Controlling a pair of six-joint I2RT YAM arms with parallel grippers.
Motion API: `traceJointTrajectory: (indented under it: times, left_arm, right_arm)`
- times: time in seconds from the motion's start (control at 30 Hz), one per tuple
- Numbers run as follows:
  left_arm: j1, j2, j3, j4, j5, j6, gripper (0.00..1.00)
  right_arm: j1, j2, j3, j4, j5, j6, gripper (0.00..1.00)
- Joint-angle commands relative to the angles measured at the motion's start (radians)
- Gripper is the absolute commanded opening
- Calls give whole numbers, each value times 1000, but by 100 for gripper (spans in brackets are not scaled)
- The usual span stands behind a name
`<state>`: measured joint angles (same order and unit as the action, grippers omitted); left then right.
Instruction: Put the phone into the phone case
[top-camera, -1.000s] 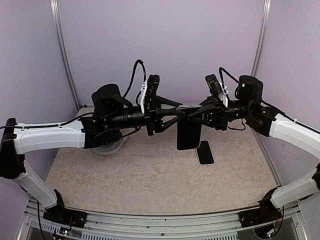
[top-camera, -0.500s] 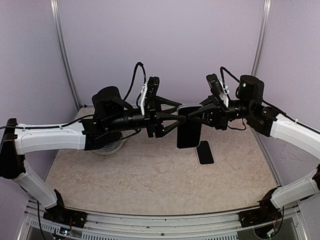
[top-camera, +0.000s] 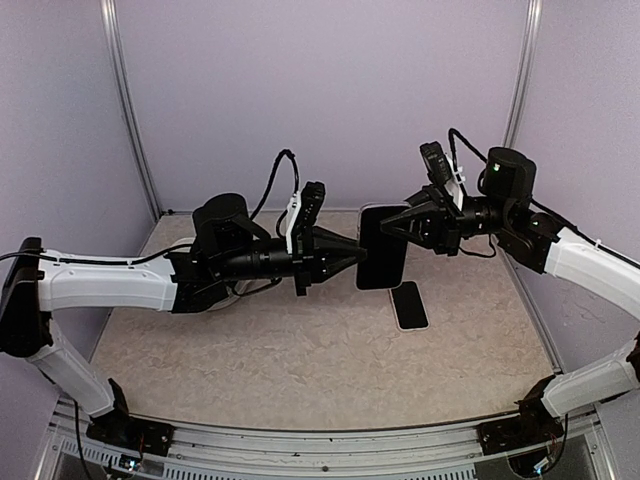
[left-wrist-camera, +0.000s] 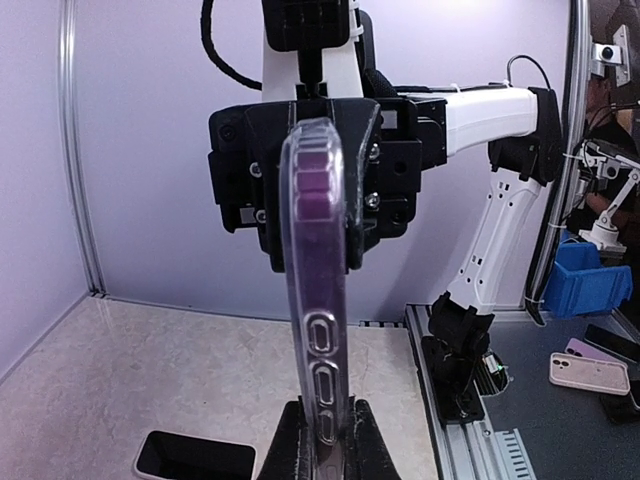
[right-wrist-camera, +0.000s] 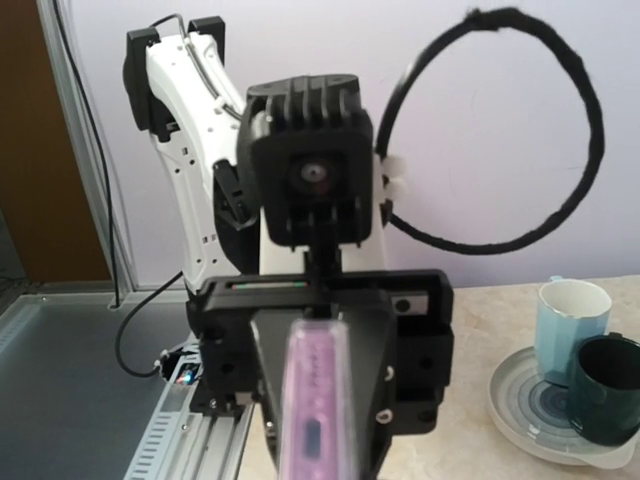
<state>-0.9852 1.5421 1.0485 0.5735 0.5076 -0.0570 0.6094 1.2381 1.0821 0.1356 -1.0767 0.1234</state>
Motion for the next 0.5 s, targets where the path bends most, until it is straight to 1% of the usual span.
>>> traceJointTrajectory:
  times: [0.0,0.03,0.07,0.1,0.13,0.17,0.2,0.27,0.3,0.33,0.4,0.47]
  left_arm:
    - [-4,17,17,38,-14,7,0]
    - [-4,15,17,33,-13,8,0]
    - [-6,17,19,27,-6,8,12]
    - [-10,20,24,21,-6,9,41]
    - [-16,28,30,14,-10,9,55]
    - [-22,37,36,11,-8,9,59]
    - [-28,52,42,10,-9,9,60]
    - [-34,75,50,14,-14,4,60]
    - [-34,86,48,24,-16,-1,58]
    - [-34,91,44,34,-19,-7,53]
    - [-35,100,36,55,-18,-17,38]
    - [-35,110,41,60,-6,-22,14]
  right_arm:
    - [9,-29,34,52,-20,21,0]
    - [9,-29,32,53,-19,20,0]
    - [9,-29,30,56,-19,22,0]
    - [8,-29,29,62,-16,25,0]
    - [8,-29,27,68,-13,26,0]
    - [9,-26,26,71,-10,28,0]
    - [9,-23,25,76,-7,30,0]
    - [8,-22,25,85,-2,36,0]
    - [8,-22,25,89,3,38,0]
    - [9,-25,25,91,9,38,0]
    - [9,-27,25,95,14,38,0]
    - [8,-24,24,96,15,40,0]
